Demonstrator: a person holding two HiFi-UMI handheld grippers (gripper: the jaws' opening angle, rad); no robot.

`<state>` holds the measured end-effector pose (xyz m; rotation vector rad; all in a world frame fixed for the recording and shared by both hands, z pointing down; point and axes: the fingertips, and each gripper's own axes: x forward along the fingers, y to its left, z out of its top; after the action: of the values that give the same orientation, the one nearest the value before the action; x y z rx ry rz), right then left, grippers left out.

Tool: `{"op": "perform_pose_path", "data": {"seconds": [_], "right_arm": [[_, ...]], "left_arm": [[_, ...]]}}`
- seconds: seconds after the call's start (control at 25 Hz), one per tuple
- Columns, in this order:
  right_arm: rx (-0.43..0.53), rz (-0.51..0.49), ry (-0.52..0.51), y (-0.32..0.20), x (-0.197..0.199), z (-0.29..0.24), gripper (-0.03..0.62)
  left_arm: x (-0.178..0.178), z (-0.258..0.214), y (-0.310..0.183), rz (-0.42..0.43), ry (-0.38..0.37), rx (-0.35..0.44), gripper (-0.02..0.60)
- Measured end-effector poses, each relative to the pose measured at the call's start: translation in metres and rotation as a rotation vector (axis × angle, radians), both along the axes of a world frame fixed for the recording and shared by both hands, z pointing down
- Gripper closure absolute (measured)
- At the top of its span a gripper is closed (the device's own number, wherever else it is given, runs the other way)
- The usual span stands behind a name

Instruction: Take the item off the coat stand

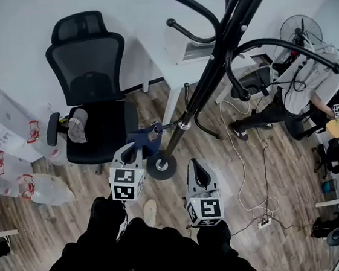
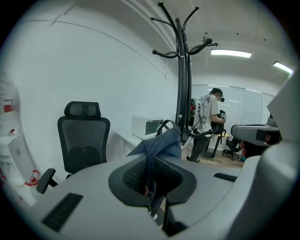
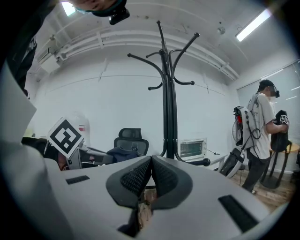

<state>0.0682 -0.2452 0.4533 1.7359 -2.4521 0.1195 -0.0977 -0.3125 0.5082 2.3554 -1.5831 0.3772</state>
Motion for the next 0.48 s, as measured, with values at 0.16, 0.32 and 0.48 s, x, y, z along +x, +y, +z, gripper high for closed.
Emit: {"op": "perform_pose_path", "data": {"seconds": [0.16,0.32,0.48], "right_arm": [[0.008,-0.010,-0.004,0.006,-0.002,-0.004,0.578],[0.020,-0.019,-0.006,0.014,0.000,-0.008,0.578],[0.028,-0.031,-0.011,0.023,0.005,-0.010,0.578]], "left_arm": [[-0.004,-0.007,0.009,-0.013,-0.003,0.013,0.551],[-0.004,-0.016,0.020,-0.024,-0.006,0.027,0.551],[0.001,-0.025,0.034,-0.030,-0.010,0.046,0.551]]}}
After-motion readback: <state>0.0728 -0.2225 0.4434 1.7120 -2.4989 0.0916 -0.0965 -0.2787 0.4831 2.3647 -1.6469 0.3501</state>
